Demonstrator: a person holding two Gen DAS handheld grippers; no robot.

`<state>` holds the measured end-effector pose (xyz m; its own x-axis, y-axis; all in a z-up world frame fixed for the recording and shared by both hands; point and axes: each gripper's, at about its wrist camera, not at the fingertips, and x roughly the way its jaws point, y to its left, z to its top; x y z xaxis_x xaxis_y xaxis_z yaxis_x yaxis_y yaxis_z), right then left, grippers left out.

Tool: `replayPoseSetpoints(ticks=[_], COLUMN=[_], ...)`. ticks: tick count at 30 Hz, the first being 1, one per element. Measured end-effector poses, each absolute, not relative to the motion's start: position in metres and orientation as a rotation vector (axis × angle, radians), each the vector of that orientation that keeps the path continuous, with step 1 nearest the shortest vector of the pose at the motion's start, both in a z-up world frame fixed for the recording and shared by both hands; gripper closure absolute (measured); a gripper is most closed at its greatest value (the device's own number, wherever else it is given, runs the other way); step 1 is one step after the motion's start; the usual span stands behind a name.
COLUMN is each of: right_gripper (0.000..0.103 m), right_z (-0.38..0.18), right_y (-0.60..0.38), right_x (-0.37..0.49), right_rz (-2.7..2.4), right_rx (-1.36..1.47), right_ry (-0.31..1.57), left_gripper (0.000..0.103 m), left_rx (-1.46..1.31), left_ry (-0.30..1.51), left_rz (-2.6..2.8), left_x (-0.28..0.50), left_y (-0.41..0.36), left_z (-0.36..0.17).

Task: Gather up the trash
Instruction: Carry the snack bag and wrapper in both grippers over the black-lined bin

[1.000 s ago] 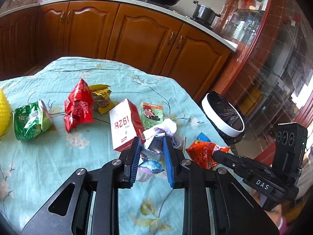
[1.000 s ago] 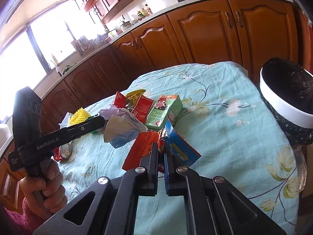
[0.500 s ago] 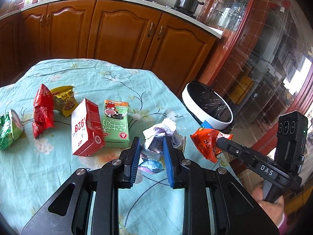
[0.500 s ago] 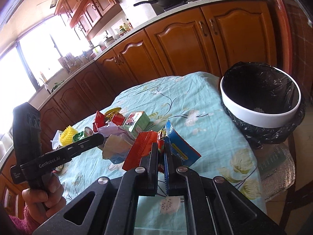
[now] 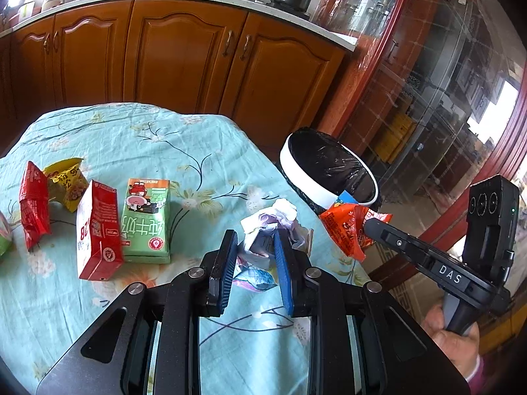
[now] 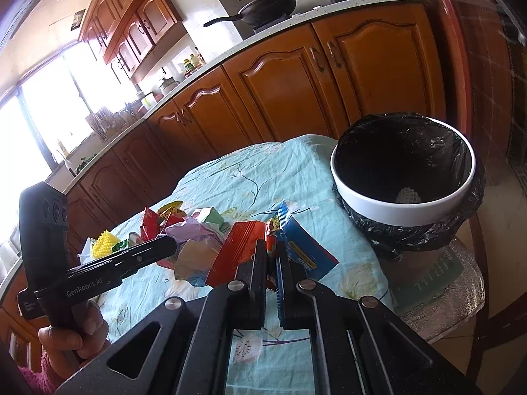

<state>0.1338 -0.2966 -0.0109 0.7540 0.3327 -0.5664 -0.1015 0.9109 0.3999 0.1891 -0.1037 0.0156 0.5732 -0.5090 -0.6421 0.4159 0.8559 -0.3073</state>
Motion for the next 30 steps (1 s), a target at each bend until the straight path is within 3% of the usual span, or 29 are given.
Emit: replayPoseSetpoints(ticks=[30], right_gripper=[0.099], right_z=[0.006], right_y=[-0.410], right_x=[0.178], right_rz=[0.044], right_rx=[0.377], right_ry=[0.630], left_gripper=[0.081], left_rx=[0.039], left_ry=[0.758], left_rz=[-0.621], left_x=[0.274], left_y=[-0.248], left_z=[0.045])
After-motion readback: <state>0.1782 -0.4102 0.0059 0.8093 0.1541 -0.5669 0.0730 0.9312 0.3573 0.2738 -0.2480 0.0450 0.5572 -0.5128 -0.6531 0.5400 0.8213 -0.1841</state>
